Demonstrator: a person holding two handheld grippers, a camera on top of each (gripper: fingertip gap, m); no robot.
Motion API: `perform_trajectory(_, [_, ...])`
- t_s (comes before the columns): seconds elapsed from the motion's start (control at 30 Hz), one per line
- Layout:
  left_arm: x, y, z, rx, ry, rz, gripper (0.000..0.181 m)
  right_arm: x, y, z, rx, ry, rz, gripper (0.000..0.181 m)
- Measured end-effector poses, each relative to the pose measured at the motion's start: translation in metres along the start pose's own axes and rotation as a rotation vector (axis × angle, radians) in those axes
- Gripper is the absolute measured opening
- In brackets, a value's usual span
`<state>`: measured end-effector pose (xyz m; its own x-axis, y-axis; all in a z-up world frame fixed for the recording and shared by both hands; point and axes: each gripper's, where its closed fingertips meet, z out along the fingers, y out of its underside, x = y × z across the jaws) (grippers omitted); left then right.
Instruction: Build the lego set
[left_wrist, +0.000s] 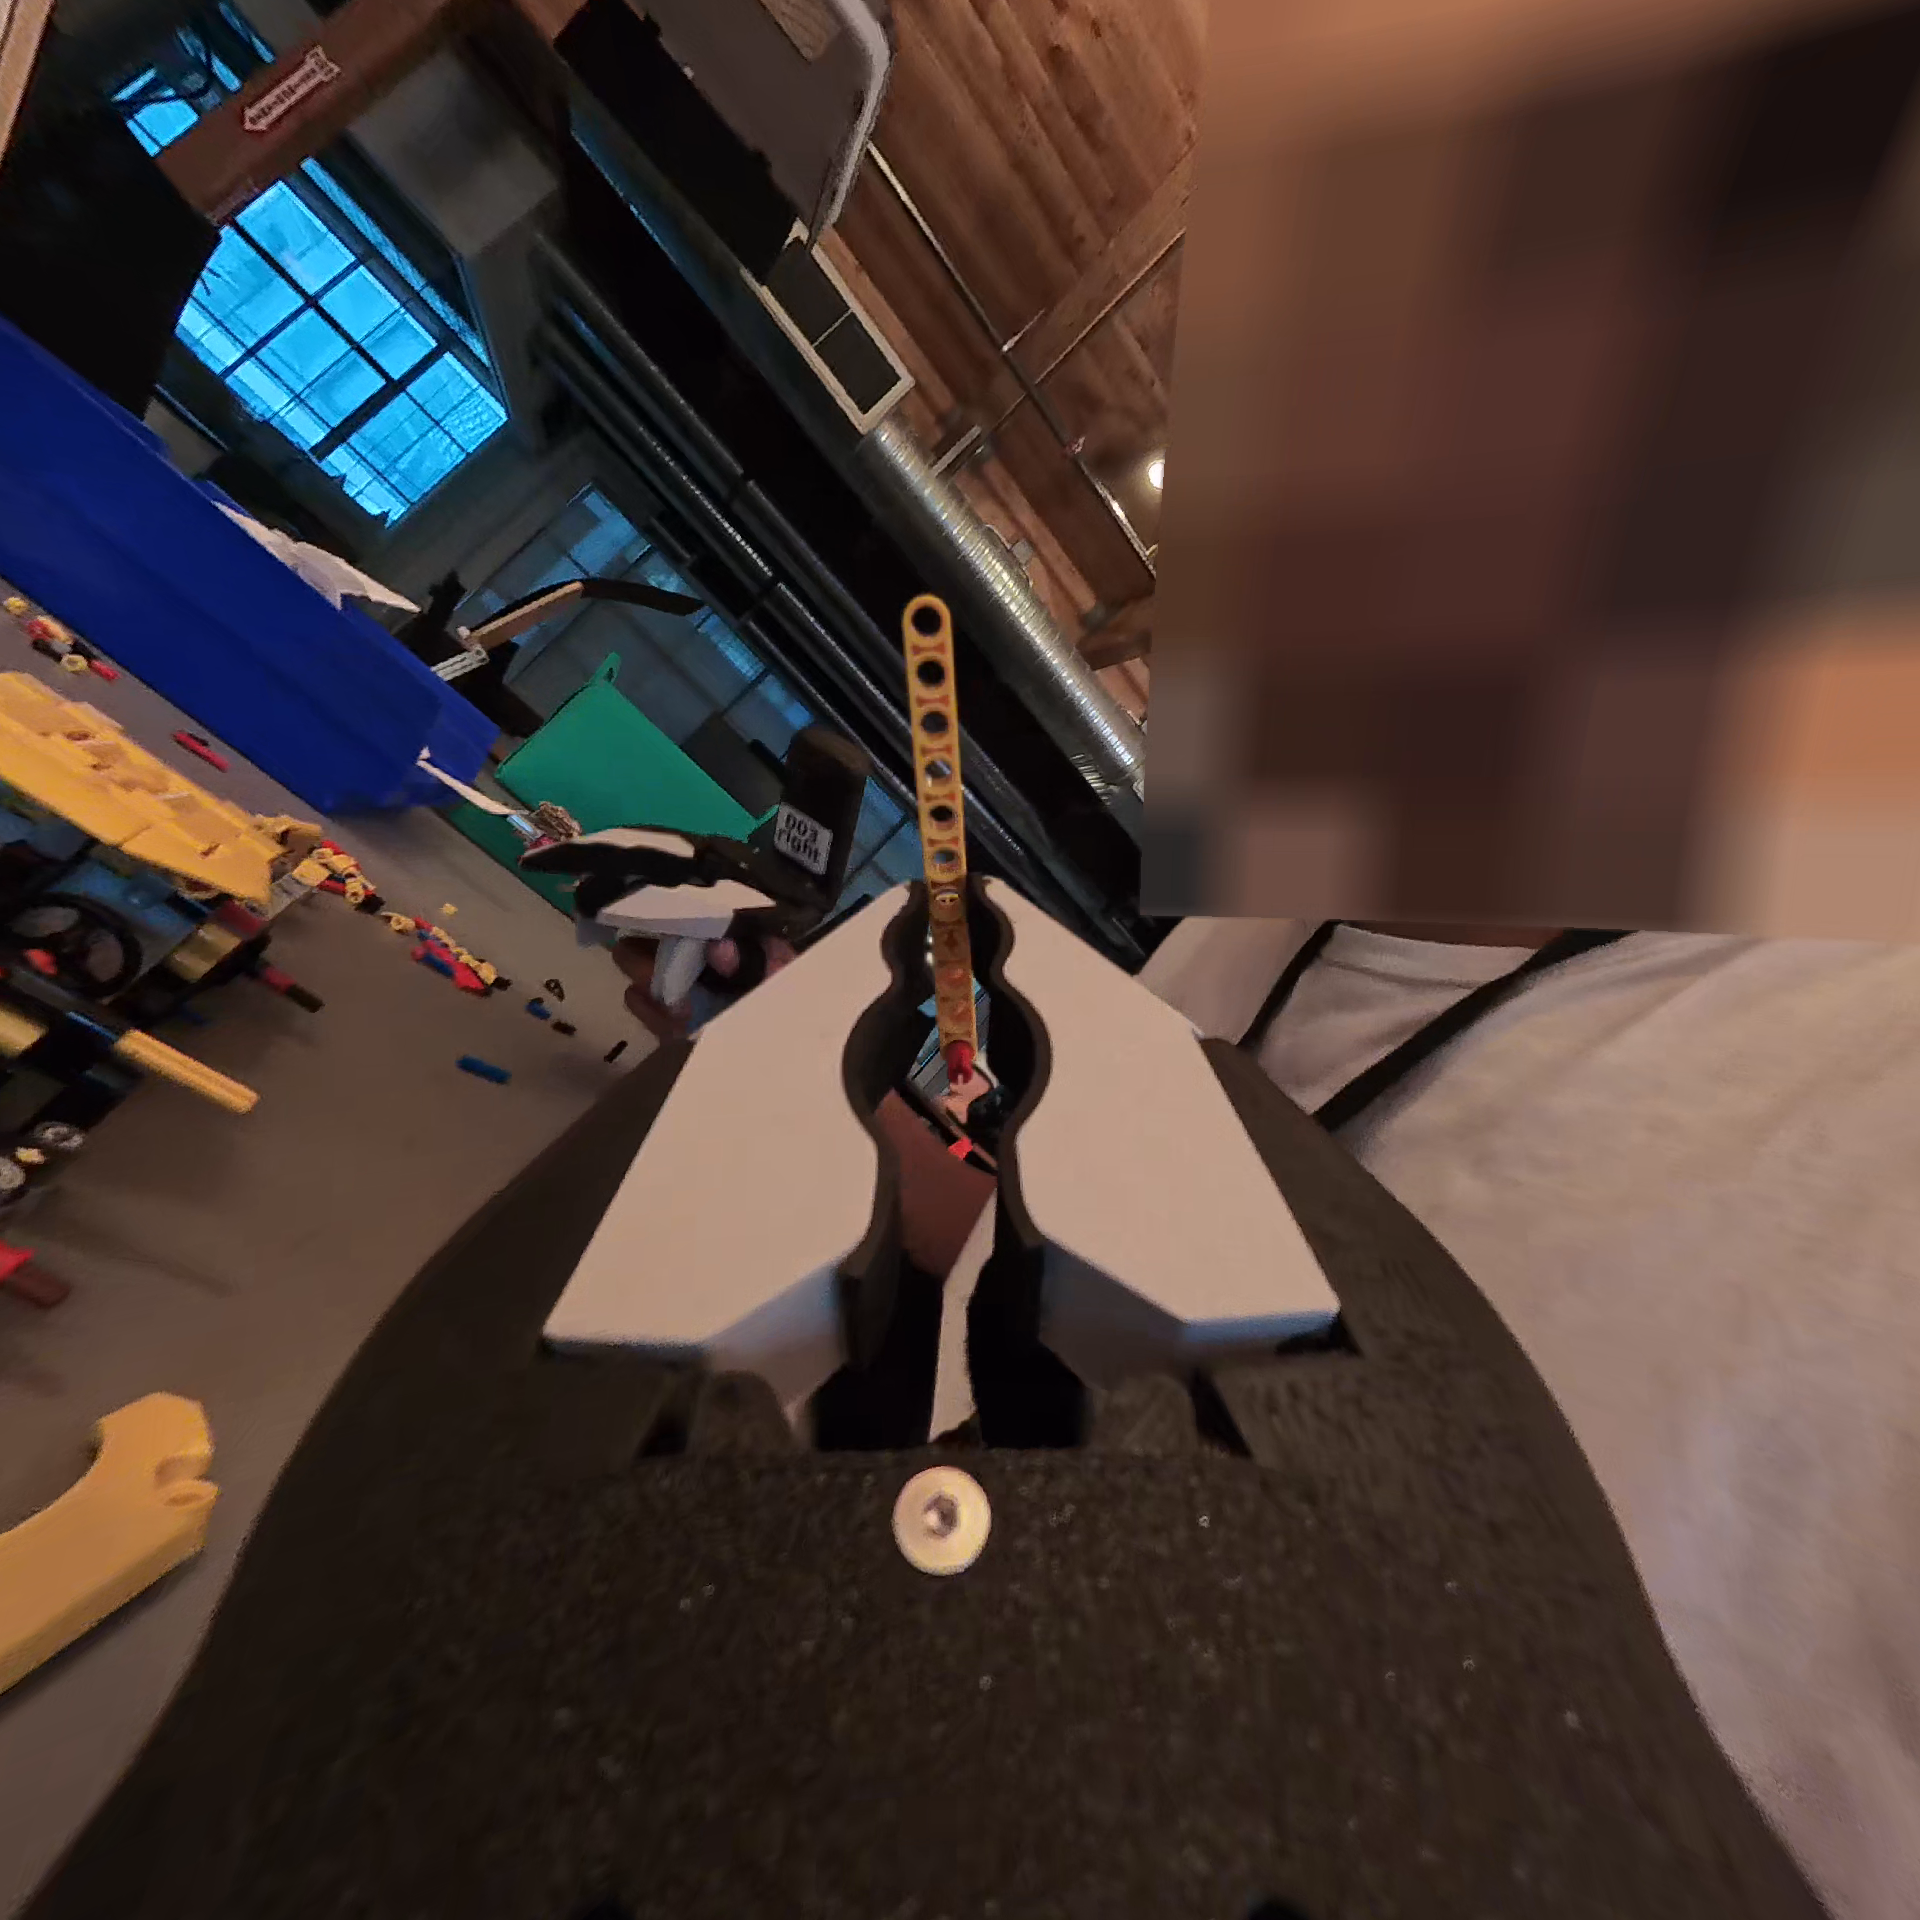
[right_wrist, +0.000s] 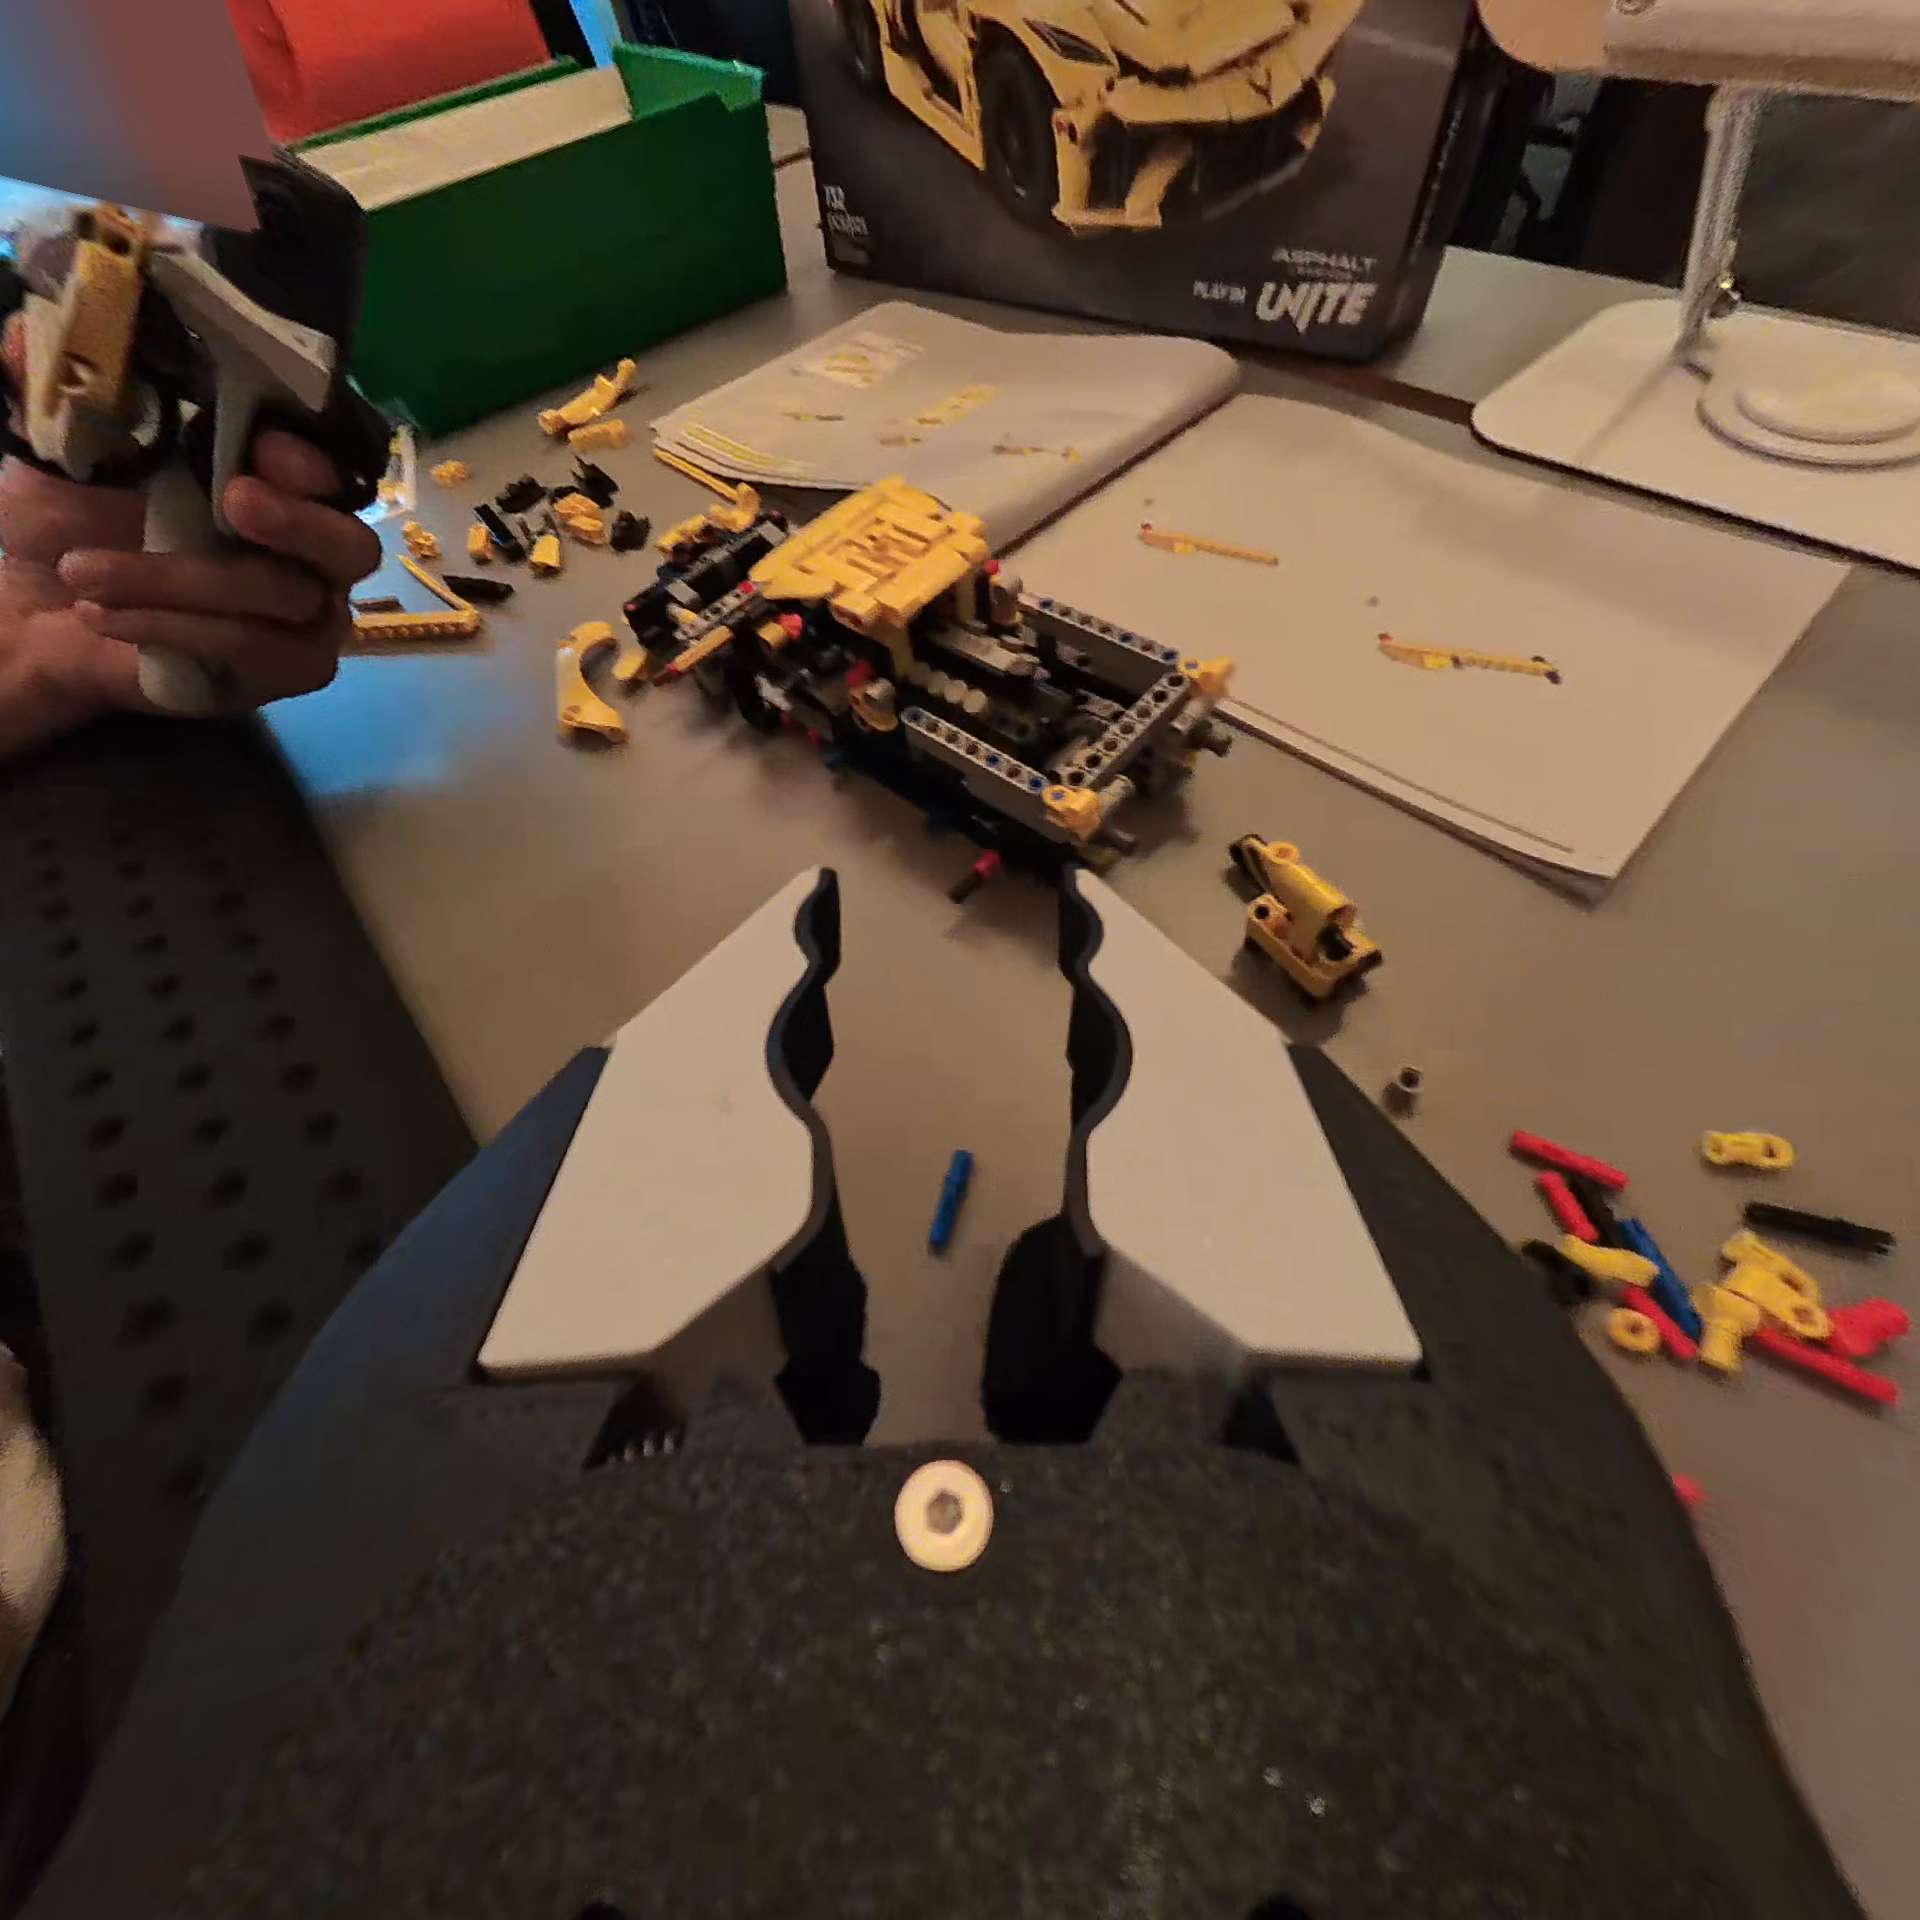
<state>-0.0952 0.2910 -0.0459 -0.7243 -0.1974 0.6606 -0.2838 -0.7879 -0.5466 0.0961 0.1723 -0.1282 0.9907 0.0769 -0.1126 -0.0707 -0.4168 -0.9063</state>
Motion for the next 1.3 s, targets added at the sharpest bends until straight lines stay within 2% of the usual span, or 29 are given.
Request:
perform_trajectory(0.13, [-0.010,0.007,0.002,-0.036,-0.040,-0.019,0.007,0.026,0.015,-0.028,-0.183,0.080,-0.060,0.038])
perform_trajectory(0.23, [-0.015,0.010,0.003,-0.050,-0.063,-0.029,0.006,0.049,0.050,-0.079,-0.479,0.163,-0.125,0.034])
perform_trajectory(0.3, [-0.017,0.011,0.003,-0.053,-0.064,-0.039,0.006,0.052,0.076,-0.110,-0.670,0.174,-0.161,0.032])
perform_trajectory(0.43, [-0.018,0.013,0.005,-0.059,-0.061,-0.054,0.006,0.049,0.116,-0.139,-0.895,0.144,-0.195,0.032])
perform_trajectory(0.53, [-0.016,0.015,0.006,-0.070,-0.052,-0.056,0.006,0.047,0.132,-0.148,-0.928,0.107,-0.145,0.030])
perform_trajectory(0.73, [-0.019,0.021,0.009,-0.100,-0.071,-0.047,0.006,0.053,0.143,-0.152,-0.912,0.079,-0.142,0.024])
perform_trajectory(0.83, [-0.021,0.021,0.008,-0.099,-0.078,-0.055,0.006,0.042,0.142,-0.143,-0.884,0.024,-0.147,0.021])
perform_trajectory(1.3, [-0.024,0.022,0.009,-0.103,-0.084,-0.072,0.006,0.046,0.147,-0.138,-0.904,0.027,-0.176,0.013])
